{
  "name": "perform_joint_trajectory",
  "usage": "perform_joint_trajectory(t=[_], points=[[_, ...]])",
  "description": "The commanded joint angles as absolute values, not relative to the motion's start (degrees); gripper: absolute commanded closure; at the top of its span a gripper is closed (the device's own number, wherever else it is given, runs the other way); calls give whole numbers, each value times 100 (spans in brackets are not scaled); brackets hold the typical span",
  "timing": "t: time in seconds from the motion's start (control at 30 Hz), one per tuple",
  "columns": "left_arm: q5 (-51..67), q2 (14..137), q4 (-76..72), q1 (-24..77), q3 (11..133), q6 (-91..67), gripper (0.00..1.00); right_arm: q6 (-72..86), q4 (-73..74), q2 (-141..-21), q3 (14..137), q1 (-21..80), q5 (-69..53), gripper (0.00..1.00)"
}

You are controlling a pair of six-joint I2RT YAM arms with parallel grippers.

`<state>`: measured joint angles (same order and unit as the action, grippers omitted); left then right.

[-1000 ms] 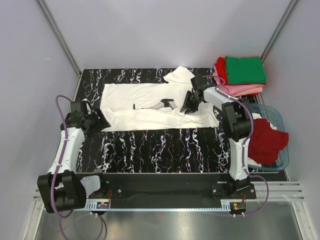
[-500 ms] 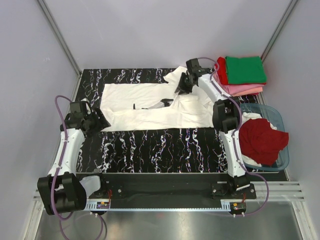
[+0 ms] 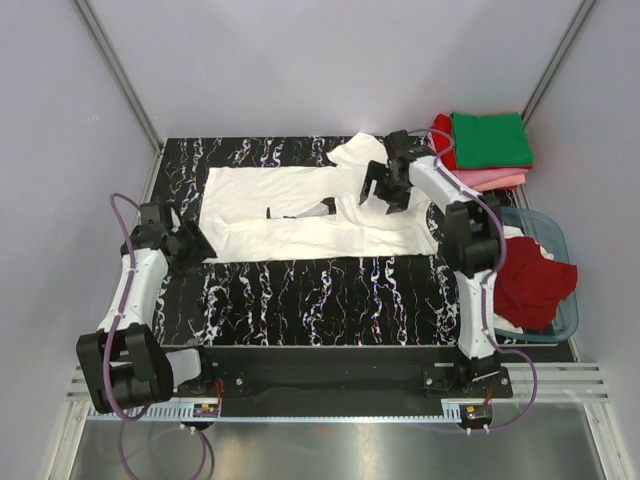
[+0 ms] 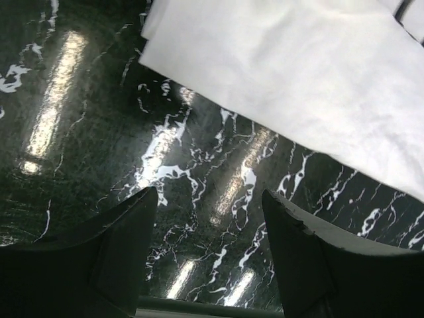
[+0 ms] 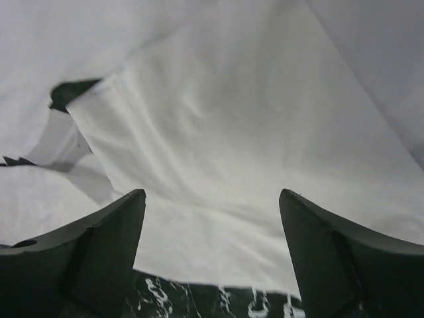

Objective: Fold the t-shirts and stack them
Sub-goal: Fold the tshirt

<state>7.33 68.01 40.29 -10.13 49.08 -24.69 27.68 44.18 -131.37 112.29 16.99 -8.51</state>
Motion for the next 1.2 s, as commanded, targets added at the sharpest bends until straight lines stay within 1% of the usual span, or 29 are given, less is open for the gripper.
perform_joint_trajectory(t=[0.0, 0.03, 0.07, 0.1, 0.13, 0.2, 0.3, 0.33, 0.5, 0.73, 0.83, 0.87, 0.9, 0.93, 0.97, 1.0, 1.03, 1.13, 1.17], points=[[808, 7013, 3771, -1440, 4817, -2671, 30, 2908, 4008, -11350, 10173, 1530, -124, 11], [904, 7083, 3753, -1485, 4816, -2733, 31, 2970, 3947, -10816, 9447, 1521, -19, 10], [897, 7206, 3718, -1572, 4843, -2768, 31, 3066, 3859, -10576, 8743, 1477, 156, 9], [888, 7259, 3692, -1573, 4860, -2821, 31, 3154, 3824, -10356, 8736, 1450, 228, 7], [801, 7295, 3639, -1582, 4860, -2969, 31, 3225, 3754, -10014, 8119, 1407, 194, 6], [721, 7392, 3473, -1565, 4843, -3198, 32, 3322, 3560, -9783, 7344, 1214, 53, 7], [485, 7479, 3095, -1364, 4720, -3620, 32, 3349, 3279, -9616, 6630, 1003, -342, 8], [205, 7540, 3033, -1319, 4702, -3734, 32, 3349, 3217, -9598, 6505, 854, -421, 10], [-289, 8076, 2638, -1274, 4597, -4016, 33, 3226, 2945, -9773, 6153, 563, -588, 14], [-360, 8806, 2224, -1274, 4702, -4245, 35, 3164, 2707, -10256, 6258, 448, -624, 18], [-404, 9008, 2118, -1283, 4693, -4306, 42, 3147, 2619, -10458, 6328, 378, -536, 20], [-387, 9070, 2022, -1275, 4685, -4315, 46, 3138, 2584, -10511, 6337, 343, -536, 23], [-378, 9096, 1987, -1274, 4676, -4342, 59, 3138, 2575, -10599, 6363, 291, -562, 32], [-378, 9131, 1969, -1274, 4702, -4333, 67, 3129, 2549, -10634, 6372, 255, -580, 37], [-395, 9184, 1977, -1283, 4728, -4324, 78, 3103, 2540, -10661, 6381, 220, -632, 47], [-396, 9193, 1986, -1283, 4798, -4298, 100, 3094, 2549, -10670, 6390, 194, -650, 66], [-439, 9193, 2047, -1283, 4851, -4280, 100, 3068, 2566, -10653, 6390, 185, -607, 75], [-615, 8861, 2503, -1292, 4966, -4219, 100, 3006, 2820, -10468, 6363, 176, -457, 93], [-667, 8738, 2609, -1292, 4975, -4201, 100, 2997, 2882, -10398, 6346, 184, -422, 96]])
